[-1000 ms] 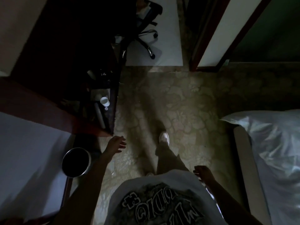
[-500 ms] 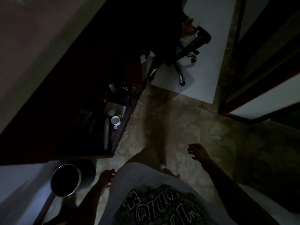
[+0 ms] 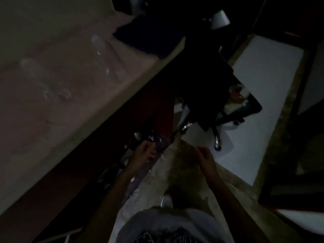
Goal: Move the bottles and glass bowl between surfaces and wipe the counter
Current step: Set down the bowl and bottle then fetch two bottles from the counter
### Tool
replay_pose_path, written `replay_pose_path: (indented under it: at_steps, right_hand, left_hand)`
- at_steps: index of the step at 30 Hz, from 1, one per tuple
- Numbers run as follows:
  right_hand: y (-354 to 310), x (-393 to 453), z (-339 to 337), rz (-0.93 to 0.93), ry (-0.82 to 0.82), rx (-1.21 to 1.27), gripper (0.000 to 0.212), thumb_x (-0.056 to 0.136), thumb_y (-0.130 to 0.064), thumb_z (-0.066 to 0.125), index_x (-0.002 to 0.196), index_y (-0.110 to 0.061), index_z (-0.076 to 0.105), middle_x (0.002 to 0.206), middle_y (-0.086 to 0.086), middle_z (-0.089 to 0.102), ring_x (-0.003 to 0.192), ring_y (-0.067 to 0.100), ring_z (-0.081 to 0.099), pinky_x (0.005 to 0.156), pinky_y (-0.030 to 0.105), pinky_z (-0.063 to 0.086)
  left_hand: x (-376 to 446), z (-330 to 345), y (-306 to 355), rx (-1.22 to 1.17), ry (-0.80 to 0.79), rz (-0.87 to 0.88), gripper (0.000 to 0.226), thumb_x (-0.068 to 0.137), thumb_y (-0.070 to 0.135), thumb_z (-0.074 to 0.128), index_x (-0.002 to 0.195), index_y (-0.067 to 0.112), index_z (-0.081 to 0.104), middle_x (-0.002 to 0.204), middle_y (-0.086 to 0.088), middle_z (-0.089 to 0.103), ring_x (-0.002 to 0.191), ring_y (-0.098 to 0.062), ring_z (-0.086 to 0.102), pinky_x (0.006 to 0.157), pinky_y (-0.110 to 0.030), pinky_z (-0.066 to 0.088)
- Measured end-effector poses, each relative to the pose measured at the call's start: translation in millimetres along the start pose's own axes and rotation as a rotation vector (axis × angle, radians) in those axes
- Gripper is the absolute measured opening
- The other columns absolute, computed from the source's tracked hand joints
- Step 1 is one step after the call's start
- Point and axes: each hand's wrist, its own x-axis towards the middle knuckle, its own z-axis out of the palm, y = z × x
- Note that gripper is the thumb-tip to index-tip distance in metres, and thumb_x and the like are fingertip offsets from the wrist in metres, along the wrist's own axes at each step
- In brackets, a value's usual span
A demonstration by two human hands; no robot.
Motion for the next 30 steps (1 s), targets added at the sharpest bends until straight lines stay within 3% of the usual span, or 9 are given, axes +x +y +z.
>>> replay_pose_path:
  at_steps: [3, 5, 10, 13, 16, 18, 20, 26, 30]
  right_hand:
    - [-102, 29, 32, -0.133, -0.143, 0.039, 0.018, 0.097, -0.025, 0.054, 0.107, -0.011, 0.059, 0.092, -0.002, 0.066, 0.077, -0.003, 0.063, 0.073, 0.021, 0.052]
    - [-161, 47, 49, -0.299, -0.243, 0.078, 0.01, 0.095, -0.029, 0.055, 0.098, -0.019, 0.058, 0.088, -0.003, 0.065, 0.076, 0.003, 0.062, 0.068, 0.018, 0.048]
    - [-268, 61, 93, -0.565, -0.499, 0.002, 0.02, 0.089, -0.048, 0.055, 0.091, -0.029, 0.054, 0.085, -0.01, 0.062, 0.072, -0.001, 0.059, 0.064, 0.01, 0.044]
    - [-304, 80, 138, -0.619, -0.558, -0.178, 0.062, 0.075, -0.072, 0.059, 0.107, -0.02, 0.057, 0.106, -0.001, 0.062, 0.094, 0.011, 0.063, 0.078, 0.028, 0.054]
    - [-334, 75, 181, -0.595, -0.543, -0.579, 0.103, 0.067, -0.083, 0.053, 0.139, -0.011, 0.041, 0.138, 0.007, 0.042, 0.131, 0.028, 0.041, 0.105, 0.043, 0.04]
    - [-339, 58, 200, -0.646, -0.502, -0.743, 0.11, 0.066, -0.081, 0.057, 0.14, -0.004, 0.032, 0.142, 0.013, 0.034, 0.136, 0.032, 0.029, 0.109, 0.042, 0.029]
    - [-333, 46, 218, -0.695, -0.45, -0.774, 0.107, 0.062, -0.077, 0.065, 0.133, -0.001, 0.036, 0.138, 0.016, 0.037, 0.133, 0.034, 0.031, 0.107, 0.04, 0.03]
    - [-326, 33, 243, -0.709, -0.493, -0.805, 0.081, 0.067, -0.046, 0.075, 0.125, -0.003, 0.037, 0.133, 0.015, 0.039, 0.127, 0.032, 0.035, 0.099, 0.039, 0.038]
    - [-324, 36, 240, -0.73, -0.526, -0.796, 0.074, 0.073, -0.045, 0.069, 0.125, -0.003, 0.039, 0.133, 0.016, 0.041, 0.126, 0.034, 0.036, 0.099, 0.04, 0.042]
  left_hand:
    - [-9, -5, 60, -0.048, 0.071, 0.165, 0.016, 0.1, 0.022, 0.051, 0.095, 0.009, 0.059, 0.076, 0.0, 0.067, 0.066, -0.011, 0.063, 0.049, -0.011, 0.044]
    - [-25, -10, 105, -0.082, 0.124, 0.26, 0.029, 0.096, 0.031, 0.052, 0.101, 0.004, 0.06, 0.081, -0.009, 0.067, 0.071, -0.018, 0.065, 0.054, -0.017, 0.048]
    - [-71, -47, 186, -0.074, 0.55, 0.525, 0.027, 0.101, 0.032, 0.05, 0.1, 0.009, 0.063, 0.087, -0.011, 0.069, 0.07, -0.027, 0.069, 0.054, -0.03, 0.05]
    - [-74, -101, 207, 0.055, 1.003, 0.544, 0.027, 0.094, 0.043, 0.051, 0.088, 0.019, 0.061, 0.078, -0.001, 0.067, 0.067, -0.017, 0.066, 0.053, -0.031, 0.05]
    - [-48, -171, 208, 0.35, 1.372, 0.288, 0.034, 0.093, 0.043, 0.057, 0.1, 0.009, 0.06, 0.103, -0.016, 0.063, 0.099, -0.031, 0.061, 0.084, -0.043, 0.05]
    - [-27, -196, 206, 0.489, 1.351, -0.034, 0.067, 0.091, 0.047, 0.059, 0.13, -0.005, 0.048, 0.136, -0.033, 0.045, 0.132, -0.042, 0.039, 0.106, -0.048, 0.036]
    - [-13, -200, 207, 0.492, 1.27, -0.246, 0.096, 0.087, 0.055, 0.061, 0.146, -0.01, 0.023, 0.155, -0.034, 0.019, 0.146, -0.043, 0.019, 0.115, -0.05, 0.025]
    - [4, -199, 204, 0.413, 1.184, -0.294, 0.104, 0.074, 0.058, 0.072, 0.144, -0.005, 0.027, 0.149, -0.026, 0.033, 0.14, -0.038, 0.03, 0.112, -0.044, 0.03]
    - [-9, -207, 199, 0.296, 1.131, -0.222, 0.099, 0.07, 0.055, 0.075, 0.14, -0.005, 0.038, 0.14, -0.024, 0.047, 0.13, -0.038, 0.046, 0.103, -0.042, 0.042]
